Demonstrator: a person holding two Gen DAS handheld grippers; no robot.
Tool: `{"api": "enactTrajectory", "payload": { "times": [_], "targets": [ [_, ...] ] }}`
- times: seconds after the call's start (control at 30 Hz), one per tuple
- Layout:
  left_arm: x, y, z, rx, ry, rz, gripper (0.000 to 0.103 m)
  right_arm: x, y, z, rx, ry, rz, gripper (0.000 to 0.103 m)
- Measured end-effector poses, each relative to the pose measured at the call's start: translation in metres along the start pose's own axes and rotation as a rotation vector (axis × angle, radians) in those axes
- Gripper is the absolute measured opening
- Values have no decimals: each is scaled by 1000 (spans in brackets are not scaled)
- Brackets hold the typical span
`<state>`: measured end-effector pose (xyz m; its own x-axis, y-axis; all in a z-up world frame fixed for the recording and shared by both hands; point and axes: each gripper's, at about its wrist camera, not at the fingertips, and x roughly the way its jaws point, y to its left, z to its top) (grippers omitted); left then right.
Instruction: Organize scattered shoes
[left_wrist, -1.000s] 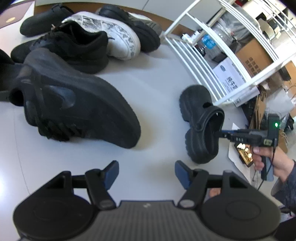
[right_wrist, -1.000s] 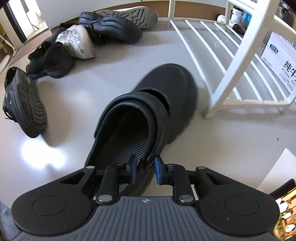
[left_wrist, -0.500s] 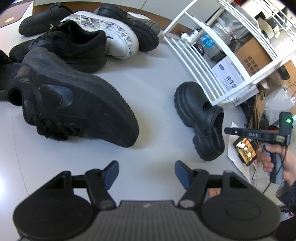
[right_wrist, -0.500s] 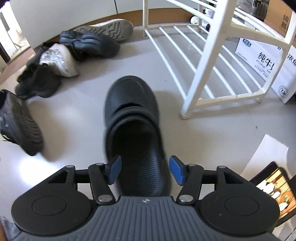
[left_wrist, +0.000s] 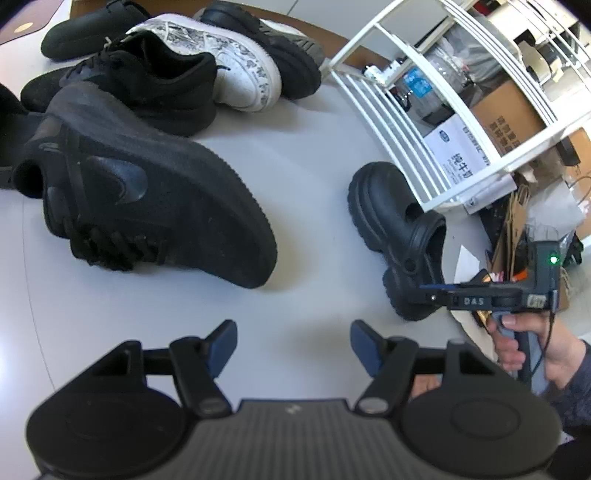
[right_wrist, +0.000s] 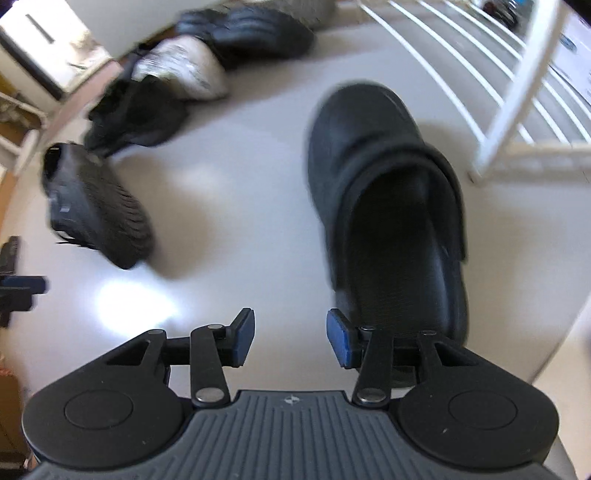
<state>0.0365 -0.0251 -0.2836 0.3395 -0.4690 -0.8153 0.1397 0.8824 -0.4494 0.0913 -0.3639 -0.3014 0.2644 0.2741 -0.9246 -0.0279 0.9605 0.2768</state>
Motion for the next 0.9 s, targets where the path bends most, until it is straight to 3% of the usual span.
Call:
{"api": "enactTrajectory", "payload": {
  "times": [0.13,0.2,0.57,0.73,0.9],
  "targets": [
    [0,-1,2,1,-18,0,70,-5,-11,-6,36,-23,-45,56],
    [1,-2,2,6,-15,-3,70,-7,-17,-7,61,-42,-101,66],
    [-1,-4,0,13,-38,-9,70,-7,-35,13,131,-114,-167,76],
    [-1,-3,-1,12,-37,-11,70,-2,-35,15,179,-100,-115,77],
    [-2,-4,-3,18,-38,-13,71,7,-46,19,317,-78,-34,77]
  ]
}}
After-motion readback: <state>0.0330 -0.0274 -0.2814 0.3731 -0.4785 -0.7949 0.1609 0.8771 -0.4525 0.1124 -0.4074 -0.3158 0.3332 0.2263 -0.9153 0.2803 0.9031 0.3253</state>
